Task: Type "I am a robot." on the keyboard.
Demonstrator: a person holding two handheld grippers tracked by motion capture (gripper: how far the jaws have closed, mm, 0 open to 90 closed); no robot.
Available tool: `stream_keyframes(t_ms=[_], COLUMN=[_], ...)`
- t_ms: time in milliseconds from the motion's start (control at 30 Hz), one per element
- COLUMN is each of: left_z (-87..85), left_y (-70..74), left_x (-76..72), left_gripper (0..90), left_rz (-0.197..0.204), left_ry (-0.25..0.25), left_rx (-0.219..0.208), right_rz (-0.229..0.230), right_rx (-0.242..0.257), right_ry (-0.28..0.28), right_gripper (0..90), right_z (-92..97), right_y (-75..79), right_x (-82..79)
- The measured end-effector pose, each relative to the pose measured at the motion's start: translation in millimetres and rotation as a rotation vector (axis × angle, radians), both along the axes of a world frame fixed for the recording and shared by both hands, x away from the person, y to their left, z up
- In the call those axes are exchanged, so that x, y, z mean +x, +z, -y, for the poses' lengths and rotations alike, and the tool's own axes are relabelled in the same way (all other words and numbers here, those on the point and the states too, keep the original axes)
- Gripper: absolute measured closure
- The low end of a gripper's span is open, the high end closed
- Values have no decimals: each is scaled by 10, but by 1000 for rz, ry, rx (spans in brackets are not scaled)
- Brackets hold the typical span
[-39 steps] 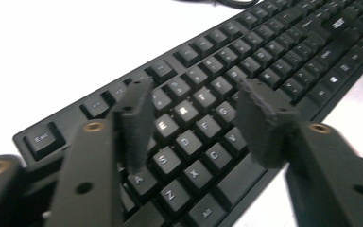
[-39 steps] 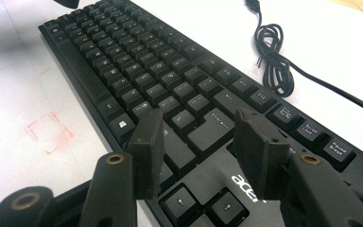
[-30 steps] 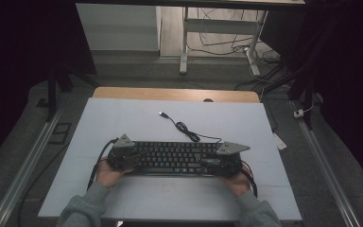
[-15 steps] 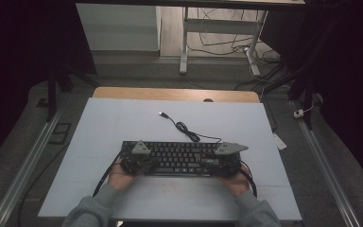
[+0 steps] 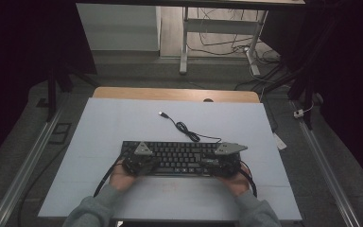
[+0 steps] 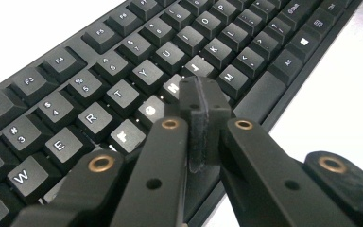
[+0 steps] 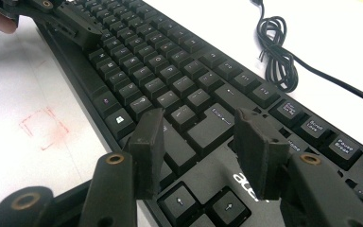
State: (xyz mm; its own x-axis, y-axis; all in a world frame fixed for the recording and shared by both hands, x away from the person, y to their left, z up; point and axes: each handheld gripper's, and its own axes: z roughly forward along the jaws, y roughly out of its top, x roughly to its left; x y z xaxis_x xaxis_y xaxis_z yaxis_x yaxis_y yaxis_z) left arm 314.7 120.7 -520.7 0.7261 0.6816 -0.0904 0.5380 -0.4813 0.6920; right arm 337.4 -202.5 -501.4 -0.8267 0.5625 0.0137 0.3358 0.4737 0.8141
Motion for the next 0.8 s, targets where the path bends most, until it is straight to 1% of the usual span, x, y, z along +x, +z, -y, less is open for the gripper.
stream_keyframes(t_ms=[167,200,267,367,400,467,567,633,667,700,800], left_z=[4,12,22,16,3,-30,-105,-172,-208,-244,-348], left_y=[-12,-23,-41,-26,-15,24,105,152,170,183,209], left_x=[2,5,3,1,-3,-7,-18,-22,-23,-23,-17], left_gripper=[883,883,884,884,884,883,876,822,777,729,561], left_rz=[-3,-9,-5,2,11,29,46,56,60,66,78], left_ry=[7,5,6,11,15,20,34,52,66,85,160], left_rx=[-3,7,-3,4,-1,-22,-65,-86,-93,-101,-98], right_rz=[1,1,-1,2,2,2,-1,-3,-4,-4,-1], right_rx=[-3,-6,-2,-5,-5,-3,-3,-2,-2,-2,-6], right_ry=[-3,-4,-1,-4,-5,-4,-2,-3,-4,-4,-4], right_gripper=[538,537,538,537,537,537,536,536,536,536,535], right_z=[2,4,7,7,5,2,4,9,10,10,5], right_y=[2,4,4,6,6,3,1,2,2,2,4], right_x=[-1,-1,2,0,-1,-1,2,4,4,3,0])
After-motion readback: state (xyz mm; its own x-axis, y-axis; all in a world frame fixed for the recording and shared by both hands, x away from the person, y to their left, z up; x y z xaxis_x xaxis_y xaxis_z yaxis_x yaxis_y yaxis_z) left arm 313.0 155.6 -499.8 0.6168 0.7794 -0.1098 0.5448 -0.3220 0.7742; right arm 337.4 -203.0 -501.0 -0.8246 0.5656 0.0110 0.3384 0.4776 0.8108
